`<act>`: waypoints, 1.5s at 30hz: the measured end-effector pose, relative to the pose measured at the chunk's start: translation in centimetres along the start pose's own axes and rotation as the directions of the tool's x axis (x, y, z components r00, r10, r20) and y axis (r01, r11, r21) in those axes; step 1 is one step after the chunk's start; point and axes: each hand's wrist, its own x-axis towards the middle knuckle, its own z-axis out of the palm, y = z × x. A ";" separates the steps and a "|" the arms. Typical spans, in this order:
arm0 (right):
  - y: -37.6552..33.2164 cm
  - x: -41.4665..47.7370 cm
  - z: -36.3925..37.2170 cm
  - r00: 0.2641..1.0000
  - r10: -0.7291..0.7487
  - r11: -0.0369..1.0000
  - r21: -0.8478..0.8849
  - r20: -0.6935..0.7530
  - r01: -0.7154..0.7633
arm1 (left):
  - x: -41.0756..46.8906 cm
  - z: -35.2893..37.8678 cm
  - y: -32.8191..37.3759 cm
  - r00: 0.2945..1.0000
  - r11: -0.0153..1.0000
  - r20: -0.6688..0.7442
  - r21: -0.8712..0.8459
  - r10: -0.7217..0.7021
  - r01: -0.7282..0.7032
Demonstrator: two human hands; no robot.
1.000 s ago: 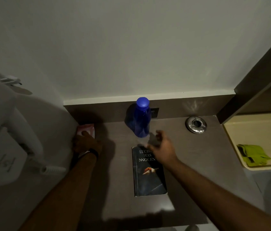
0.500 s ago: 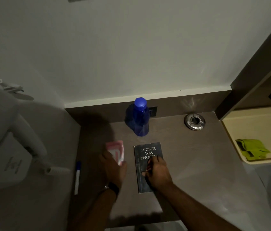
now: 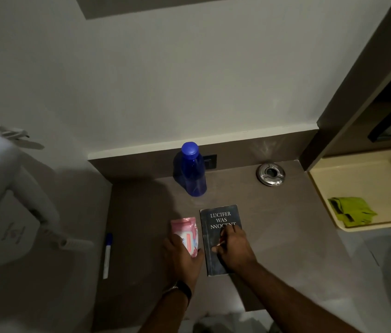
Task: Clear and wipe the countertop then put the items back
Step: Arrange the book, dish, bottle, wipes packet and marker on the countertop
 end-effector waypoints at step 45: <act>2.7 -5.7 1.7 0.975 -0.151 0.972 0.156 -0.163 0.176 | 6.0 -8.5 -13.8 0.897 0.901 -0.203 -0.280 -0.392 0.330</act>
